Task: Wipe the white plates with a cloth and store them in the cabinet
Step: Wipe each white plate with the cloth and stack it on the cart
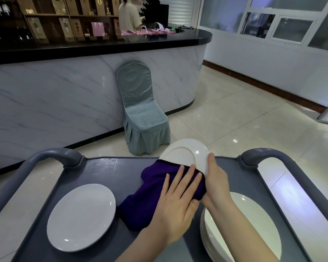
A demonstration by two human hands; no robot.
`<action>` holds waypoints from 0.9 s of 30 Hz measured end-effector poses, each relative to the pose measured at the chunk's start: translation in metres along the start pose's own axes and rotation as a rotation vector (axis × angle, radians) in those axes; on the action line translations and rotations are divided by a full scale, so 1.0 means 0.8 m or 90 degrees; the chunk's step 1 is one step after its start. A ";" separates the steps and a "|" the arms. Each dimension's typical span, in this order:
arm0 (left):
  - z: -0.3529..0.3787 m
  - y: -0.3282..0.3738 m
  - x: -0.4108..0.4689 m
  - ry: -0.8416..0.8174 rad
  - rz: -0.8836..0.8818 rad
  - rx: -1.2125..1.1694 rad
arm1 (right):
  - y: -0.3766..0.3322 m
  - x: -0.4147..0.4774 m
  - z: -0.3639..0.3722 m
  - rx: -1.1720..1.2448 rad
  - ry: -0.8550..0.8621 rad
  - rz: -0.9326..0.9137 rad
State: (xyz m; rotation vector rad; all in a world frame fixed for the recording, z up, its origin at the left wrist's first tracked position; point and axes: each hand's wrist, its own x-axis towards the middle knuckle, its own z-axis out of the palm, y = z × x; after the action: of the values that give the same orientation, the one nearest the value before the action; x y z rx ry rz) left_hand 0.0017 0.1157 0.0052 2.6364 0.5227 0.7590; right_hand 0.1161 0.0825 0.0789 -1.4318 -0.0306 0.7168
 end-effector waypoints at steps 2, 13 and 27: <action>-0.001 -0.004 -0.003 0.004 0.007 -0.021 | -0.001 -0.001 0.001 0.000 0.001 -0.003; 0.017 -0.047 -0.041 0.104 -0.192 -0.298 | -0.027 -0.006 -0.013 0.062 -0.001 -0.008; -0.015 -0.046 -0.028 0.086 -0.240 -0.345 | -0.025 -0.010 -0.022 0.011 -0.031 -0.001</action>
State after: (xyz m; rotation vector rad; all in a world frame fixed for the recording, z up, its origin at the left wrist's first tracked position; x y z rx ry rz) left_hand -0.0321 0.1406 -0.0108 1.9292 0.7083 0.8193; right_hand 0.1262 0.0636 0.0972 -1.3981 -0.0638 0.7493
